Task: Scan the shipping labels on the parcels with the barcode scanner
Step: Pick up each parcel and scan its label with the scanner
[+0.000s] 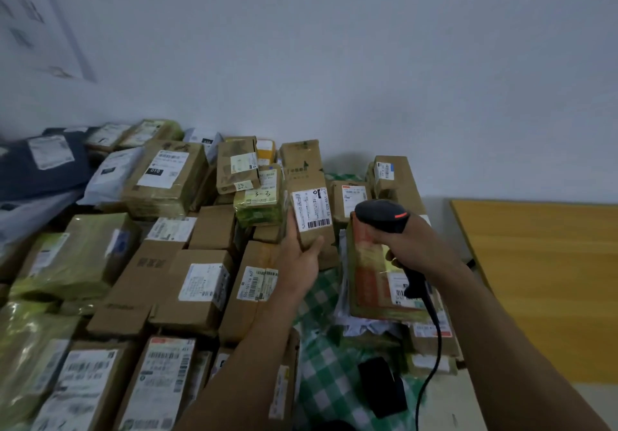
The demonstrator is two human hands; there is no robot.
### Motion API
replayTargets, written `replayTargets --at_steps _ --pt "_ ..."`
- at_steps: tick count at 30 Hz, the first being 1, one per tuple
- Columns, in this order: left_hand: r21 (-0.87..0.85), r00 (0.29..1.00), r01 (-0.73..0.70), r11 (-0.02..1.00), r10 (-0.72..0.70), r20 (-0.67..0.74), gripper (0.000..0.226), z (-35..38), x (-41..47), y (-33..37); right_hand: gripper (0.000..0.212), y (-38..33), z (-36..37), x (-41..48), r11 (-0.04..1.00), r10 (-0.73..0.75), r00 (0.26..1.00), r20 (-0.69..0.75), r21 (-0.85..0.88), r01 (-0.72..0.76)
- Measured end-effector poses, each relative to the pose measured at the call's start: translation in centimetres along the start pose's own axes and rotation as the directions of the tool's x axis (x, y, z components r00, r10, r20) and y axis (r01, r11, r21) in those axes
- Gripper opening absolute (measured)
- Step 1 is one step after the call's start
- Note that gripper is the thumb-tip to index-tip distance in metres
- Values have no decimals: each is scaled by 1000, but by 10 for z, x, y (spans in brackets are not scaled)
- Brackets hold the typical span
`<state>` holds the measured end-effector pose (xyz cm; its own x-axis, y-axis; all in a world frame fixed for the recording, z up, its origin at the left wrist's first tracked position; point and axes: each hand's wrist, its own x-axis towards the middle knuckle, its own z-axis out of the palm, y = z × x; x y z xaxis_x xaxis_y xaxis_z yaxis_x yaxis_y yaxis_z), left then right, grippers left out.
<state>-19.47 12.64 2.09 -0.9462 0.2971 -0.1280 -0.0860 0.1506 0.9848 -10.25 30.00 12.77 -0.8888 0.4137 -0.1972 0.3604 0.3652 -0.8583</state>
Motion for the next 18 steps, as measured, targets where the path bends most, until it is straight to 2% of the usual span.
replayTargets --at_steps 3,6,11,18 --pt "21 999 -34 999 35 -30 90 -1 8 -5 29 -11 6 -12 1000 -25 999 25 -9 25" --pt "20 999 -29 999 30 -42 99 1 25 -21 24 -21 12 -24 999 -53 996 67 9 53" --pt "68 999 -10 998 13 -44 106 -2 38 -27 26 -32 20 -38 996 -84 991 106 49 79" --pt "130 999 6 991 -1 -41 96 -6 22 6 31 -36 23 -44 998 -60 988 141 9 59"
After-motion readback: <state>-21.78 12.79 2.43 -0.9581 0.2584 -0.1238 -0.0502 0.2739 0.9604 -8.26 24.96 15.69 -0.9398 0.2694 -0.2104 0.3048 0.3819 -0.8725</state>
